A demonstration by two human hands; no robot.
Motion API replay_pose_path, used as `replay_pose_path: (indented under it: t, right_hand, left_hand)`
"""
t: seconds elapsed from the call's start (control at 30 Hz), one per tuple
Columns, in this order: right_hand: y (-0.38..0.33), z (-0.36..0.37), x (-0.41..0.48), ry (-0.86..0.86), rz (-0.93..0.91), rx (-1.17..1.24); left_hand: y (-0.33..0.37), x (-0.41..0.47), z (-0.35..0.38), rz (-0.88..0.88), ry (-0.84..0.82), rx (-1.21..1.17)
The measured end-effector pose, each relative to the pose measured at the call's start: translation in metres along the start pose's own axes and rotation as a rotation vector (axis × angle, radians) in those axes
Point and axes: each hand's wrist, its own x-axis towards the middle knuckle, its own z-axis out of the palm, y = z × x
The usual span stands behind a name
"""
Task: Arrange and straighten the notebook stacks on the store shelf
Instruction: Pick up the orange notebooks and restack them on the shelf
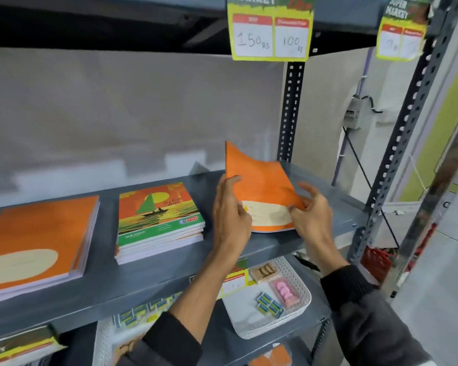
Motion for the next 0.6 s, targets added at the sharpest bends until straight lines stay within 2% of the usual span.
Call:
replay_pose_path:
  t: [0.17,0.3,0.47,0.6]
  right_hand:
    - [-0.050,0.024,-0.028,-0.001,-0.103,0.321]
    - [-0.103,0.067,-0.060,-0.140,-0.164,0.547]
    - [-0.148,0.133,-0.105,-0.278,-0.221,0.530]
    - [-0.164,0.188,-0.148,-0.381,-0.253,0.448]
  left_hand:
    - [-0.009,0.013,-0.066,0.038,0.099,-0.132]
    - [-0.024,0.024,-0.152,0.028,0.169,-0.196]
    - [-0.055,0.024,-0.254,0.040,0.221,-0.060]
    - [-0.087,0.005,-0.319,-0.030,0.248,0.025]
